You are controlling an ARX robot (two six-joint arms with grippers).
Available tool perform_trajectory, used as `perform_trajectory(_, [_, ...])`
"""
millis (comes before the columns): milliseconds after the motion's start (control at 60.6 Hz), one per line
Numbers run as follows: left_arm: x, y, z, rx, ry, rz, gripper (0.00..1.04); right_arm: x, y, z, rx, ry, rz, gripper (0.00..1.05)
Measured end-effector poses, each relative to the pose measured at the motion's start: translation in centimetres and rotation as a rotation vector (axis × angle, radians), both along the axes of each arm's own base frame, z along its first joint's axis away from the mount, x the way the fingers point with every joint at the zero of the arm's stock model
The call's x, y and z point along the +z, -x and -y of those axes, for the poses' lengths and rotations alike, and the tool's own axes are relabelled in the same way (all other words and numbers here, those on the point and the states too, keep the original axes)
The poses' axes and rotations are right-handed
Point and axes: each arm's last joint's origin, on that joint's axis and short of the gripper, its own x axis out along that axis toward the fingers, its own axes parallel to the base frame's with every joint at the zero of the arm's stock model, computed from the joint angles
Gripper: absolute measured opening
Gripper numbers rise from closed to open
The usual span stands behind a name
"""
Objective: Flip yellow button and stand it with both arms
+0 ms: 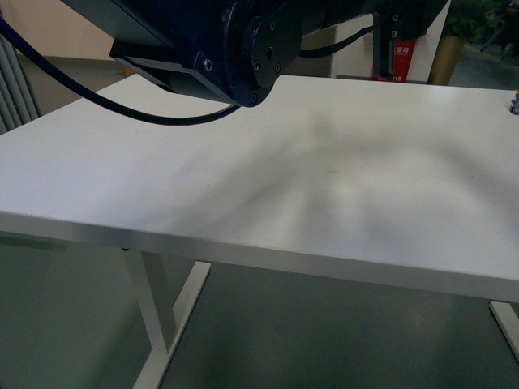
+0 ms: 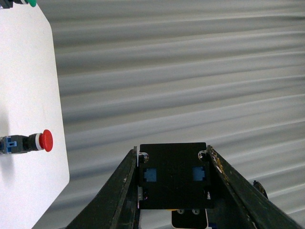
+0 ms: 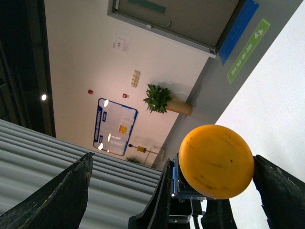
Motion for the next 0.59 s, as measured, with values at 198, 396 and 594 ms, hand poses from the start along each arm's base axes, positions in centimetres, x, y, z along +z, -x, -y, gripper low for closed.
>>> perform_trajectory(198, [0.0,0.1,0.2,-0.003,-0.006,0.003,0.36,-0.4,-0.3,0.2,-0.024,0.014,-0.010,0.98])
perform_trajectory(396, [0.0,0.1,0.3,-0.005,-0.006,0.003,0.36,-0.6,-0.4,0.6,-0.046,0.026,-0.011,0.67])
perform_trajectory(594, [-0.1,0.3,0.6,-0.019,-0.010,0.002,0.36,-1.1,-0.8,0.7,-0.059,0.027,-0.025,0.38])
